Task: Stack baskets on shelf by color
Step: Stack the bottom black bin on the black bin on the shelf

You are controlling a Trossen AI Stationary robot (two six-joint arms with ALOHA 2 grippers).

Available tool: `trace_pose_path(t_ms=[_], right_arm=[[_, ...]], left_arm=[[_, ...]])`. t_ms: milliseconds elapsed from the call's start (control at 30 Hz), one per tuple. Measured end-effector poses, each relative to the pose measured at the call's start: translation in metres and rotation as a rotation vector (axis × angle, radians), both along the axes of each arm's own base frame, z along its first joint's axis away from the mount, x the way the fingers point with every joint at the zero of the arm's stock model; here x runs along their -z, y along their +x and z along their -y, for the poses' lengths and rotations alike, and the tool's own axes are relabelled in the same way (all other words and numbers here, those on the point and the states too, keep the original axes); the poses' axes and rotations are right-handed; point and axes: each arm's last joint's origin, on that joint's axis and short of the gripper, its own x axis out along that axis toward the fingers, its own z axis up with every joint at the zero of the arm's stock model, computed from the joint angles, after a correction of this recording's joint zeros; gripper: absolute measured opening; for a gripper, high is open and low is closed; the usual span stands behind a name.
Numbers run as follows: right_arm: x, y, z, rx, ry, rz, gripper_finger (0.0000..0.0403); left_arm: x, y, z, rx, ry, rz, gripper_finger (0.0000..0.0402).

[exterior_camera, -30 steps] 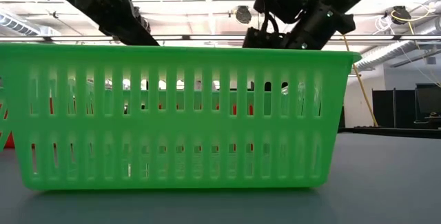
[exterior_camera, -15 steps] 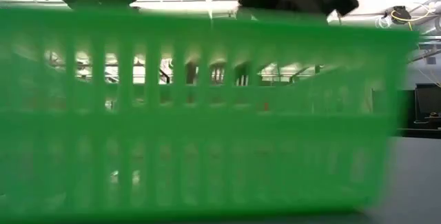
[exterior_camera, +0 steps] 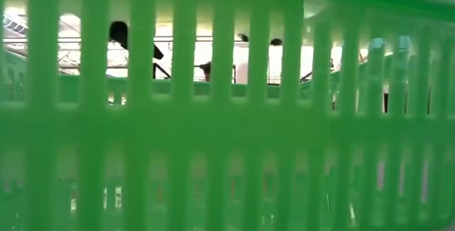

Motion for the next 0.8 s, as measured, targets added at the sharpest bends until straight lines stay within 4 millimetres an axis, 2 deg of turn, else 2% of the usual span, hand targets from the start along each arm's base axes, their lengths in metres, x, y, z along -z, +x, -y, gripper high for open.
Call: trace_pose_path(t_ms=[200,367,533,800], right_arm=[[0.009,-0.016,0.048,0.220,-0.033,-0.155,0.0003],[0.028,-0.023,0.069,0.255,0.052,-0.164,0.0003],[0.047,-0.029,0.076,0.279,0.086,-0.164,0.0003],[0.075,-0.038,0.074,0.248,0.150,-0.224,0.0004]], left_arm=[[0.000,0.000,0.000,-0.005,-0.006,0.002,0.0143],[0.001,-0.001,-0.001,-0.018,0.011,-0.013,0.0143],[0.004,-0.004,-0.002,-0.060,0.050,-0.057,0.0143],[0.005,-0.004,-0.003,-0.078,0.063,-0.062,0.0143]])
